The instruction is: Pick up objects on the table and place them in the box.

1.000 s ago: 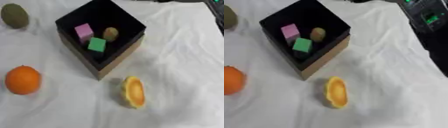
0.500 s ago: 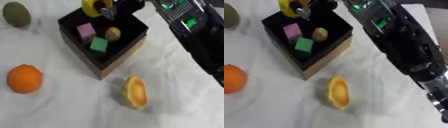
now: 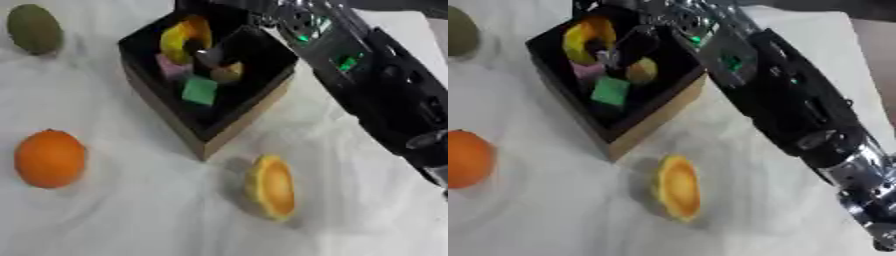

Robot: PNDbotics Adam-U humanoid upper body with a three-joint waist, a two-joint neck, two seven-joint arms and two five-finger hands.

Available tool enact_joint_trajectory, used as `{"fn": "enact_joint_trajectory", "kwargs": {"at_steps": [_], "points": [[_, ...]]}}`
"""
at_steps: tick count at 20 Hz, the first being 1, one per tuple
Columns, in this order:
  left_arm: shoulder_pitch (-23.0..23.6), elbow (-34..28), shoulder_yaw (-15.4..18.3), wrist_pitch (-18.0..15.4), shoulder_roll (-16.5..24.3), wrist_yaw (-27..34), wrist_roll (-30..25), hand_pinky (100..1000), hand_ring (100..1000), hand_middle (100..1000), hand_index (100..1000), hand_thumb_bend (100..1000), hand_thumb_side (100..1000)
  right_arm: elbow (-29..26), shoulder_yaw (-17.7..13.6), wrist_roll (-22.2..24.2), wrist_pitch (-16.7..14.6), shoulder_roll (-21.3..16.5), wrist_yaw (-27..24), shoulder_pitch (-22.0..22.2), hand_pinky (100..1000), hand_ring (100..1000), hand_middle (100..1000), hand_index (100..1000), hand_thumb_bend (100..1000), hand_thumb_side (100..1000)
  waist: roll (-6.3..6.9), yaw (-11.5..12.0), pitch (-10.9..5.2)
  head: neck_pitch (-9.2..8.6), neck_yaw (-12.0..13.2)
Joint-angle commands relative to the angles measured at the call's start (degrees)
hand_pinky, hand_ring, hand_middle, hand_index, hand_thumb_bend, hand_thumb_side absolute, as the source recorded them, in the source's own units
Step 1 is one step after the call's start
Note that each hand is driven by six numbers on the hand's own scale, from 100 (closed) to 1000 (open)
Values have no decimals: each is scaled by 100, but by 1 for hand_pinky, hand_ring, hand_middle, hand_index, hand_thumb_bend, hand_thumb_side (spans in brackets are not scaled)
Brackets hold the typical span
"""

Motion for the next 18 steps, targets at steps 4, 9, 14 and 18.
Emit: {"fn": "enact_joint_trajectory", "kwargs": {"at_steps": [4,9,14,18], "points": [[-30,-85,15,10,130,25,-13,862,756,739,807,100,466,-59,-144,148,-154,-71,238,-92,937,993,873,887,179,325,-24,-11,-153,-29,16],[-4,-85,19,21,123,27,-5,862,756,738,807,100,465,-254,-261,55,-46,-135,163,-61,935,991,865,883,150,278,7,-58,-189,-1,58],[42,-85,33,35,115,21,11,862,755,738,807,100,463,-784,-517,-137,291,-377,-183,37,924,972,843,869,100,197,41,-127,-242,31,111],[103,-85,65,42,126,1,52,862,755,738,807,100,461,-1900,-715,-270,527,-1033,-594,472,916,962,835,869,100,156,39,-211,-298,69,194]]}}
